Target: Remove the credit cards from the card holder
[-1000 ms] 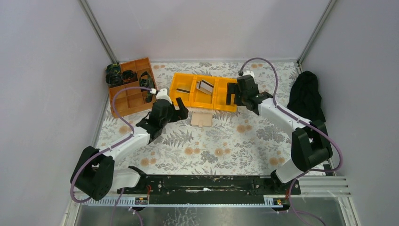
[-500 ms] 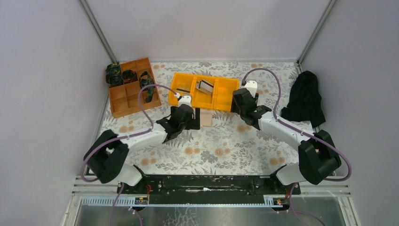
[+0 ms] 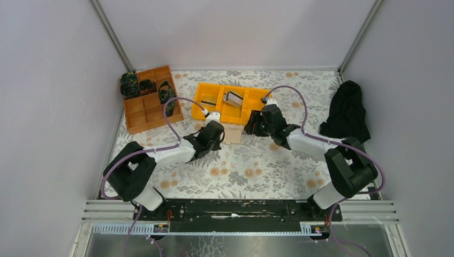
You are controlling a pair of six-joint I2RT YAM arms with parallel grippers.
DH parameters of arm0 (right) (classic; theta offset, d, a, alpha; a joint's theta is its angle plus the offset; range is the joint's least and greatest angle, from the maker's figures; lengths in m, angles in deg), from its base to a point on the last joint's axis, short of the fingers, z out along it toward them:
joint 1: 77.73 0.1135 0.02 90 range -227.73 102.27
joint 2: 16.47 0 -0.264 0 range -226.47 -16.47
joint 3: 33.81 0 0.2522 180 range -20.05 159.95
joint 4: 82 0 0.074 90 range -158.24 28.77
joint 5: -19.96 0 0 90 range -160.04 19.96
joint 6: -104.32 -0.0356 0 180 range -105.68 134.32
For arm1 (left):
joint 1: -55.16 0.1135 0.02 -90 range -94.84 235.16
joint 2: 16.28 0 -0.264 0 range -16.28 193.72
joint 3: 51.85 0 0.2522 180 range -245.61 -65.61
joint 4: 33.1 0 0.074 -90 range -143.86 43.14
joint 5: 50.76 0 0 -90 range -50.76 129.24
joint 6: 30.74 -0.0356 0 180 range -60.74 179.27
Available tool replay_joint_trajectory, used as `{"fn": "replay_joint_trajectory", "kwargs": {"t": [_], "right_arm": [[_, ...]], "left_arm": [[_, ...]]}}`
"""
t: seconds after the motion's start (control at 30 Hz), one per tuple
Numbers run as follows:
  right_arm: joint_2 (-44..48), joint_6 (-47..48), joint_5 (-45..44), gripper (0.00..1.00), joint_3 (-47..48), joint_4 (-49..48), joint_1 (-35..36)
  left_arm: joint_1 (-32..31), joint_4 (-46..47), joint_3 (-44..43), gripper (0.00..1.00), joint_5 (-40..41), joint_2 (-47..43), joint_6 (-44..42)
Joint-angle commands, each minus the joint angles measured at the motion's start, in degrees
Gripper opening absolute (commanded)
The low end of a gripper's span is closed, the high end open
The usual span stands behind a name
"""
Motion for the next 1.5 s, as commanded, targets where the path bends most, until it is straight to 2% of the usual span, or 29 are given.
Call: {"fn": "replay_joint_trajectory", "kwargs": {"t": [0.0,0.07,0.13,0.17,0.2,0.27,0.33,0.6,0.87,0.97,1.1,1.23,1.47], "right_arm": [[-0.5,-1.5,5.4,0.64,1.0,-5.5,0.1],[-1.8,-1.0,6.4,0.75,2.2,-4.9,0.2],[-3.9,-1.0,8.3,0.79,3.7,-4.4,0.2],[-4.7,-1.5,9.1,0.79,4.1,-4.7,0.2],[-5.5,-2.0,9.7,0.78,4.2,-5.2,0.2],[-6.3,-3.0,10.5,0.75,4.0,-6.6,0.3],[-8.0,-3.9,11.2,0.72,3.6,-8.1,0.2],[-13.8,-9.0,16.5,0.61,2.6,-14.6,0.3],[-14.7,-10.3,17.0,0.53,2.0,-15.9,0.8],[-14.7,-10.3,16.6,0.42,2.0,-15.5,0.8],[-14.7,-10.5,16.6,0.17,2.3,-15.5,0.9],[-14.5,-10.3,16.3,0.03,2.3,-15.2,1.0],[-13.9,-9.7,15.7,0.00,2.1,-14.7,1.1]], "left_arm": [[2.8,2.7,-0.8,0.25,-3.4,0.3,1.2],[6.1,4.2,1.1,0.55,-7.3,-1.2,3.5],[10.6,7.1,4.3,0.87,-12.5,-3.1,5.9],[13.0,8.5,5.9,0.97,-15.1,-4.1,7.1],[15.4,9.8,7.3,1.00,-18.0,-4.9,8.0],[19.6,11.5,9.4,1.00,-21.0,-5.7,8.5],[20.8,11.4,9.9,0.99,-21.2,-6.0,8.0],[20.9,13.5,10.1,0.96,-24.4,-4.5,8.1],[20.9,11.2,9.8,0.96,-20.5,-4.8,8.1],[21.0,10.8,9.8,0.96,-20.1,-4.7,8.1],[20.9,10.7,9.3,0.96,-21.1,-3.9,8.0],[20.9,10.6,9.1,0.96,-21.7,-3.3,8.0],[21.0,10.3,9.1,0.96,-21.6,-3.5,8.0]]}}
